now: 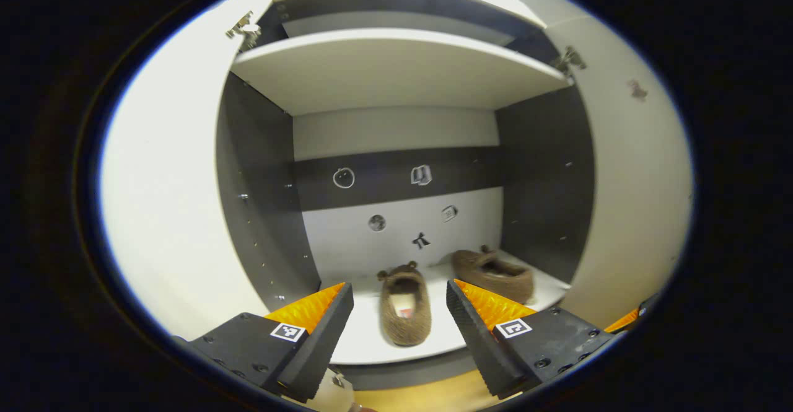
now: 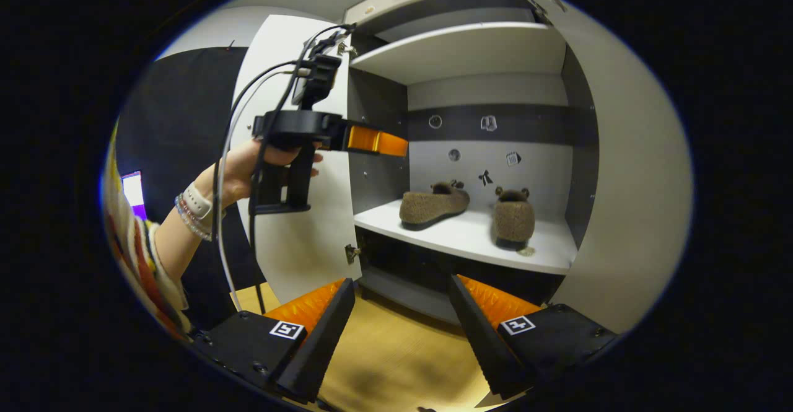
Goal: Grab one shoe with the right hand and put it into the shoe cabinet, grab the other shoe with the left hand and put it into the shoe cabinet; then close the right door with the right hand and the left door with the left hand.
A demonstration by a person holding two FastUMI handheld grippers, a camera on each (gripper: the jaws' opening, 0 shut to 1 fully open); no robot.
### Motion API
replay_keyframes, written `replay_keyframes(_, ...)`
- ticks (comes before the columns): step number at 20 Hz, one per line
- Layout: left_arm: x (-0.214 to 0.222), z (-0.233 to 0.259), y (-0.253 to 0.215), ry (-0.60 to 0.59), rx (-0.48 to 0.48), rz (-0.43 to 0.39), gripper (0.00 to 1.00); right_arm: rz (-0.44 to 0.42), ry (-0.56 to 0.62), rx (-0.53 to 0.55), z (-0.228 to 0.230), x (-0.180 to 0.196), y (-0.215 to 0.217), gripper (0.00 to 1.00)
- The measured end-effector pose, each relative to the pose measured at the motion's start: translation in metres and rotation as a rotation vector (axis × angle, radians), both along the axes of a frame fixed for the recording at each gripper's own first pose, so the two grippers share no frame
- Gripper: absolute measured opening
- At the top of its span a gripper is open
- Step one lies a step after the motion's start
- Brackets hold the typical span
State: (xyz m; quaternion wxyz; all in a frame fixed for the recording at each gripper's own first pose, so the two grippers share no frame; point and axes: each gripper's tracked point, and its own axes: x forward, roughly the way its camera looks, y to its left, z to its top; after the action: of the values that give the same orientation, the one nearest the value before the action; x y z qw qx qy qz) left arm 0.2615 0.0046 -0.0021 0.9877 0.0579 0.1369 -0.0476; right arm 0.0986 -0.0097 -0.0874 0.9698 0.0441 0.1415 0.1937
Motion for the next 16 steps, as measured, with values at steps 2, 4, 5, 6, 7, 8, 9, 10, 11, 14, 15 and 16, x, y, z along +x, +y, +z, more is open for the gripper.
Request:
replay_keyframes(2, -0.048, 0.017, -0.008, -0.023, 0.000, -0.040, 1.00, -0.016, -0.054, 0.010, 0.030, -0.020, 0.003, 0.99)
replay_keyframes(4, -0.092, 0.028, -0.016, -0.033, 0.004, -0.089, 0.95, -0.051, -0.107, 0.001, 0.059, -0.036, -0.002, 0.99)
replay_keyframes(5, -0.113, 0.030, -0.019, -0.029, 0.003, -0.111, 1.00, -0.078, -0.128, -0.001, 0.072, -0.044, -0.004, 0.99)
replay_keyframes(6, -0.132, 0.031, -0.021, -0.028, 0.001, -0.125, 1.00, -0.109, -0.147, 0.001, 0.085, -0.052, -0.010, 0.98)
replay_keyframes(7, -0.151, 0.032, -0.022, -0.025, -0.003, -0.135, 0.95, -0.145, -0.157, 0.010, 0.095, -0.060, -0.016, 0.98)
replay_keyframes(8, -0.166, 0.031, -0.020, -0.022, -0.008, -0.142, 0.95, -0.187, -0.165, 0.022, 0.104, -0.069, -0.026, 0.98)
replay_keyframes(9, -0.183, 0.032, -0.018, -0.019, -0.014, -0.150, 0.95, -0.239, -0.171, 0.030, 0.112, -0.077, -0.041, 0.98)
replay_keyframes(10, -0.196, 0.030, -0.017, -0.016, -0.022, -0.150, 0.95, -0.300, -0.176, 0.029, 0.118, -0.084, -0.060, 0.98)
replay_keyframes(11, -0.206, 0.029, -0.014, -0.014, -0.031, -0.149, 0.95, -0.364, -0.180, 0.025, 0.121, -0.092, -0.082, 0.98)
replay_keyframes(14, -0.225, 0.029, -0.002, -0.017, -0.053, -0.132, 0.96, -0.528, -0.176, -0.008, 0.121, -0.109, -0.140, 0.98)
replay_keyframes(15, -0.231, 0.029, 0.002, -0.018, -0.057, -0.126, 0.96, -0.572, -0.174, -0.031, 0.119, -0.114, -0.158, 0.98)
replay_keyframes(16, -0.235, 0.029, 0.004, -0.022, -0.055, -0.122, 0.96, -0.614, -0.176, -0.056, 0.118, -0.118, -0.176, 0.98)
